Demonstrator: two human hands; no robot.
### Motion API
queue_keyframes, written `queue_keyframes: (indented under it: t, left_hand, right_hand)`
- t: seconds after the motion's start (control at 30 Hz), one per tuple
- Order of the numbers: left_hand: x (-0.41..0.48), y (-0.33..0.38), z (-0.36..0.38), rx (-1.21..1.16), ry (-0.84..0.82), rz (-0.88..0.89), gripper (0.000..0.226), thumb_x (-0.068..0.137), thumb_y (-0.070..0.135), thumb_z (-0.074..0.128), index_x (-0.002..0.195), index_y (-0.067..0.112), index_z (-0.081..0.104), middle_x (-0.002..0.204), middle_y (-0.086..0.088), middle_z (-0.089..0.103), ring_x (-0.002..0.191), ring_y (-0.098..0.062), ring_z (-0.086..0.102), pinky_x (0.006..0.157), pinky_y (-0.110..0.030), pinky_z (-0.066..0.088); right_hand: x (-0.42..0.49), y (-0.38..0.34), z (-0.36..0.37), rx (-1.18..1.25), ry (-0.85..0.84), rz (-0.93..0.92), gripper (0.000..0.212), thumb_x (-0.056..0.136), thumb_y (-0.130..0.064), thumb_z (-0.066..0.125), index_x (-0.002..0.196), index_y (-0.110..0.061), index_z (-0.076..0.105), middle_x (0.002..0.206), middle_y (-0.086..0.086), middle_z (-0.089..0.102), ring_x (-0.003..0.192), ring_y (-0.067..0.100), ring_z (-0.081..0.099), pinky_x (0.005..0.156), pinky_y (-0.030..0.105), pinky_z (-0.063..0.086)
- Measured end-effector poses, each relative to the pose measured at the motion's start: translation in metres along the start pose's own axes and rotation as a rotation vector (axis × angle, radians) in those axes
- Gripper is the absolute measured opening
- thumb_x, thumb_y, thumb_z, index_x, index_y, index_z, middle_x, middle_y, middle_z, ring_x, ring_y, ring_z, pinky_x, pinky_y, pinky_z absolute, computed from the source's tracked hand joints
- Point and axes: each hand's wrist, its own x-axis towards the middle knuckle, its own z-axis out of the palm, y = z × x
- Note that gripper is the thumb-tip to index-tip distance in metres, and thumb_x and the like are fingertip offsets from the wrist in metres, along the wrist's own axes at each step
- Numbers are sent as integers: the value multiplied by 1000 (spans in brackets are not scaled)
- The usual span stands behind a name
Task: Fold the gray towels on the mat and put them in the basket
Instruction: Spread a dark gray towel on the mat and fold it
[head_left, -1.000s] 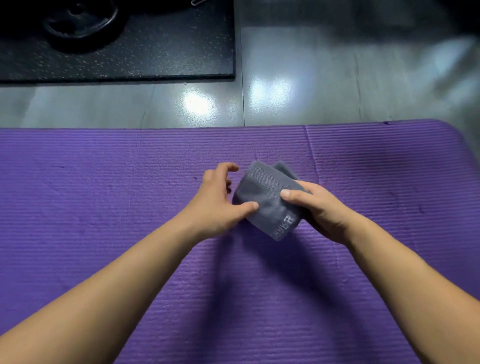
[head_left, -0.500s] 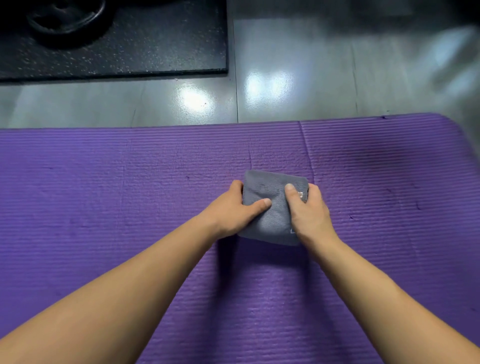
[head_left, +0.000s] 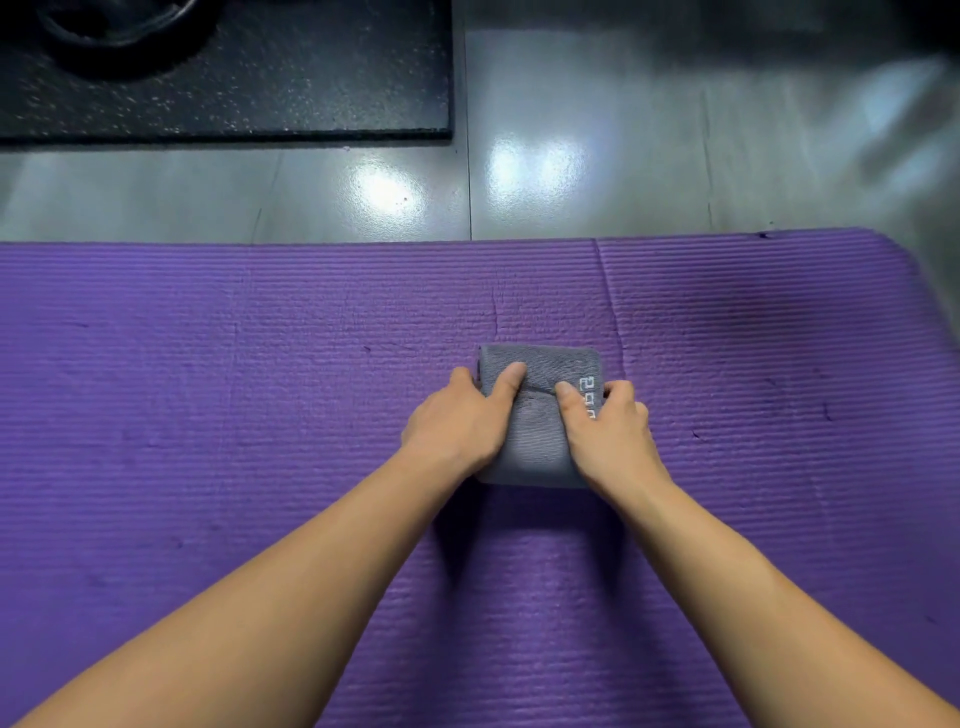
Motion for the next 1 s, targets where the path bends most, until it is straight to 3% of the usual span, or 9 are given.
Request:
queue_keyframes:
  t: [0.13, 0.27, 0.43, 0.53, 0.63, 0.7, 0.8, 0.9, 1.0]
  left_hand:
    - [12, 3, -8, 41, 41, -58, 95, 79, 92, 32, 120, 12, 62, 125, -14, 67, 117, -39, 60, 97, -44, 48]
    - [14, 5, -10, -39, -4, -64, 102, 68, 99, 27, 114, 15, 62, 115, -11, 71, 106, -37, 66, 97, -47, 51]
    - [2, -4, -4, -198, -9, -95, 104, 68, 96, 42, 125, 10, 54, 118, -13, 69, 109, -36, 65, 96, -46, 52]
    - [-3, -11, -6, -424, -60, -139, 122, 47, 96, 57, 130, 6, 49, 118, -18, 70, 99, -34, 72, 82, -42, 60]
    - [-7, -16, -5, -554, -127, -145, 128, 43, 88, 68, 136, 4, 43, 124, -20, 66, 101, -30, 71, 60, -28, 51]
    - [-8, -21, -3, -626, -205, -165, 120, 46, 84, 75, 132, 4, 48, 113, -13, 69, 84, -21, 70, 54, -25, 48]
    - [-15, -29, -5, -753, -329, -213, 86, 64, 71, 81, 118, 7, 61, 78, 0, 62, 55, -10, 58, 47, -20, 43]
    - [-30, -35, -13, -835, -445, -269, 68, 67, 68, 81, 105, 13, 70, 70, 3, 70, 59, -10, 66, 57, -22, 50]
    - [-62, -37, -37, -897, -629, -376, 44, 77, 63, 73, 86, 21, 63, 60, 6, 66, 50, -6, 63, 49, -18, 50]
  right_hand:
    - [9, 0, -6, 171, -3, 62, 67, 82, -63, 70, 121, -11, 56, 121, 7, 64, 110, 27, 62, 95, 40, 50]
    - [14, -4, -9, 197, -23, 38, 72, 66, -74, 71, 106, -14, 64, 104, 2, 71, 96, 23, 69, 85, 43, 57]
    - [13, 5, -5, 308, -57, 25, 42, 76, -54, 80, 86, -14, 69, 92, 2, 76, 88, 20, 72, 81, 41, 58]
    - [11, 8, -8, 531, -142, 27, 30, 83, -32, 82, 92, -5, 74, 88, 8, 77, 79, 20, 72, 73, 35, 57]
    - [4, 10, -8, 599, -171, 23, 32, 84, -25, 82, 104, -3, 71, 97, 14, 77, 89, 28, 75, 83, 43, 60]
    - [-1, 12, -5, 624, -187, 22, 36, 82, -29, 82, 108, -7, 70, 102, 12, 76, 97, 31, 73, 90, 48, 59]
    - [-12, 9, -6, 654, -204, 27, 34, 87, -31, 78, 112, -13, 65, 108, 11, 75, 95, 25, 73, 89, 45, 57]
    - [-34, 1, -12, 625, -206, 8, 31, 92, -30, 72, 113, -11, 61, 98, 5, 75, 81, 9, 72, 77, 32, 55]
    - [-68, -13, -24, 592, -194, -6, 33, 96, -29, 67, 118, -7, 58, 86, -7, 71, 69, -3, 66, 67, 18, 51]
